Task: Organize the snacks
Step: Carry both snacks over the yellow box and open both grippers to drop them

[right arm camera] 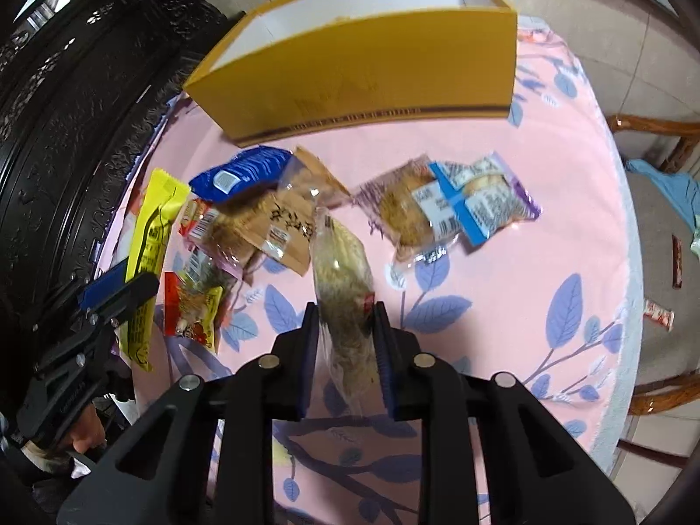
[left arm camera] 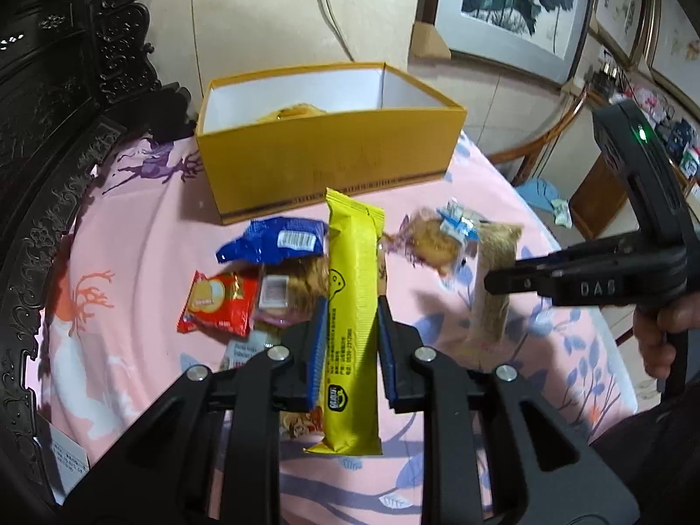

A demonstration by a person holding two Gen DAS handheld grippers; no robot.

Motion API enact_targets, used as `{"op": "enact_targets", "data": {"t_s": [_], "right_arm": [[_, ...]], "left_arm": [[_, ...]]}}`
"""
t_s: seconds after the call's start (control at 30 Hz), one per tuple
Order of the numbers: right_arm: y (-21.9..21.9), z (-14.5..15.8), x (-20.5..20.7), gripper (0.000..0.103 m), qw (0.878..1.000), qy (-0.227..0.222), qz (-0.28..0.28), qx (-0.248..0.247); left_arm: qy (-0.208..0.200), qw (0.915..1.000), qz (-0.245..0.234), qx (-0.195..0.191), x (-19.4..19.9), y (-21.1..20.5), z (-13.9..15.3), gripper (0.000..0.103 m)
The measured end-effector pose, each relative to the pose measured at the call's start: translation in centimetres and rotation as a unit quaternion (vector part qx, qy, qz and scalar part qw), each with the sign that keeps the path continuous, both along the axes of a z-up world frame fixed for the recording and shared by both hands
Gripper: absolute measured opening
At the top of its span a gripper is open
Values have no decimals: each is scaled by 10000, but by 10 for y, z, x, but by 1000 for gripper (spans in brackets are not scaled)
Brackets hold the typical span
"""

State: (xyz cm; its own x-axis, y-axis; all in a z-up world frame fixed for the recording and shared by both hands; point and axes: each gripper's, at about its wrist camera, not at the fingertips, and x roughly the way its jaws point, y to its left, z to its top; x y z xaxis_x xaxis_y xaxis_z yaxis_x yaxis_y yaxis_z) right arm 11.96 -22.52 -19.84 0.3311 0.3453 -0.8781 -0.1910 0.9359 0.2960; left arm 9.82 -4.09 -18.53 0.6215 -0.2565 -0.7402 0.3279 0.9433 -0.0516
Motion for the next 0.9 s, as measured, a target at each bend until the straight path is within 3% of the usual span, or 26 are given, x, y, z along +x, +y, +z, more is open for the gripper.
{"op": "enact_targets", "data": {"t_s": [0.23,0.47,0.9], "right_arm": [[2,14,0,24,9998,-181,19,68],[-1,60,5,24,9969,-747,23,231],[-14,169,70,24,9735,-2248,-227,364]], "left_arm": [[-96,9998,157,-26,3,7,10,21],[-361,9988,295,-138,14,18,35,21],[-1360,9896,426,-189,98,9,130,21]]}}
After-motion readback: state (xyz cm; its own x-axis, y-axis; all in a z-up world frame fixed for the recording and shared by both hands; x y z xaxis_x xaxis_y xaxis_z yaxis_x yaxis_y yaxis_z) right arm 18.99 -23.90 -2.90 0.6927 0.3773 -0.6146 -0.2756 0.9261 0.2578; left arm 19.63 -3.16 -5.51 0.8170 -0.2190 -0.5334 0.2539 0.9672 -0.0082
